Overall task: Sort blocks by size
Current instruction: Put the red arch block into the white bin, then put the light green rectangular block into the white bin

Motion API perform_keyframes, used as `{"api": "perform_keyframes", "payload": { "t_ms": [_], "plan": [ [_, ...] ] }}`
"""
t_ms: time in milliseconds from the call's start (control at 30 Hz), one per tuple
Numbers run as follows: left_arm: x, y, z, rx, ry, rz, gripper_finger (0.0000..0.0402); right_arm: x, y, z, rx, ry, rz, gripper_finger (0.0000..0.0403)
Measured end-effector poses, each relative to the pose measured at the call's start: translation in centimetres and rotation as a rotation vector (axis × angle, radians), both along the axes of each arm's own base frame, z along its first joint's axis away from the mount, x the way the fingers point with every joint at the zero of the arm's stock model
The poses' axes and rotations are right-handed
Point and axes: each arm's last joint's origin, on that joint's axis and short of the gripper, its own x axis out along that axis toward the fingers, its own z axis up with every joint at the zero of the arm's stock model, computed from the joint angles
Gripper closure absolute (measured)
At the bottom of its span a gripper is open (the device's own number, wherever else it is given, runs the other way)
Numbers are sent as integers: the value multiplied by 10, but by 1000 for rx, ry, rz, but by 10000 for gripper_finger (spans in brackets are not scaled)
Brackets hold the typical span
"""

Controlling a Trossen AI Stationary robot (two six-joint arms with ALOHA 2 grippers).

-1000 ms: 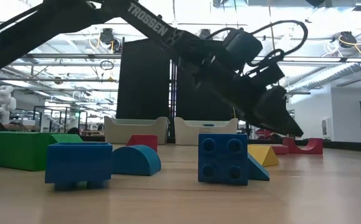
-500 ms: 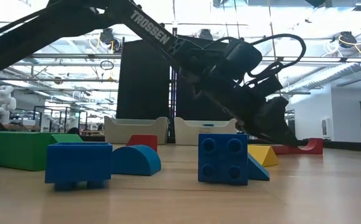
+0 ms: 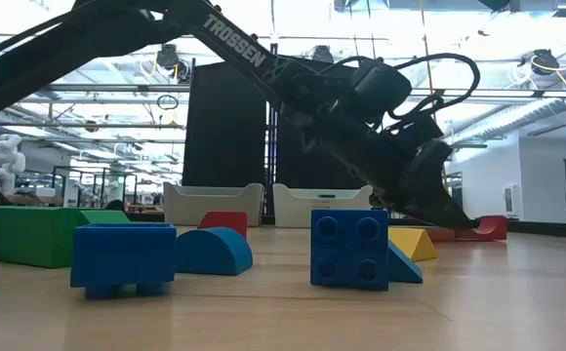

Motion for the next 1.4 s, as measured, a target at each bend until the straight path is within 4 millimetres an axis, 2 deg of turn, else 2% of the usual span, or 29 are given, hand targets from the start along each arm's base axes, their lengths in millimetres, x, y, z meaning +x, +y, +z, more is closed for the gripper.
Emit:
{"api": "perform_keyframes", "payload": {
  "t_ms": [100,333,533,633,733,833,1000,1233,1400],
  "plan": [
    [-2,3,15,-34,-14,32,281,0,0,0,2,-5,0,403],
    [-13,25,82,6,-114,161,281,0,0,1,-11,-6,7,403],
    [-45,76,133,66,-90,451,281,1,0,1,-29,-9,17,403],
    [-64,102,150,97,-50,574,281,1,0,1,-34,-8,20,403],
    [-82,129,151,104,34,642,281,1,0,1,-41,-9,23,403],
    [-98,152,141,81,145,670,280,1,0,2,-44,-11,25,403],
    [-109,177,122,12,231,648,237,1,0,2,-42,-13,24,403],
    [-102,180,129,47,122,412,164,1,0,2,-40,-14,23,403],
    [-99,161,137,-176,85,284,131,1,0,2,-36,-14,22,403]
  ]
}}
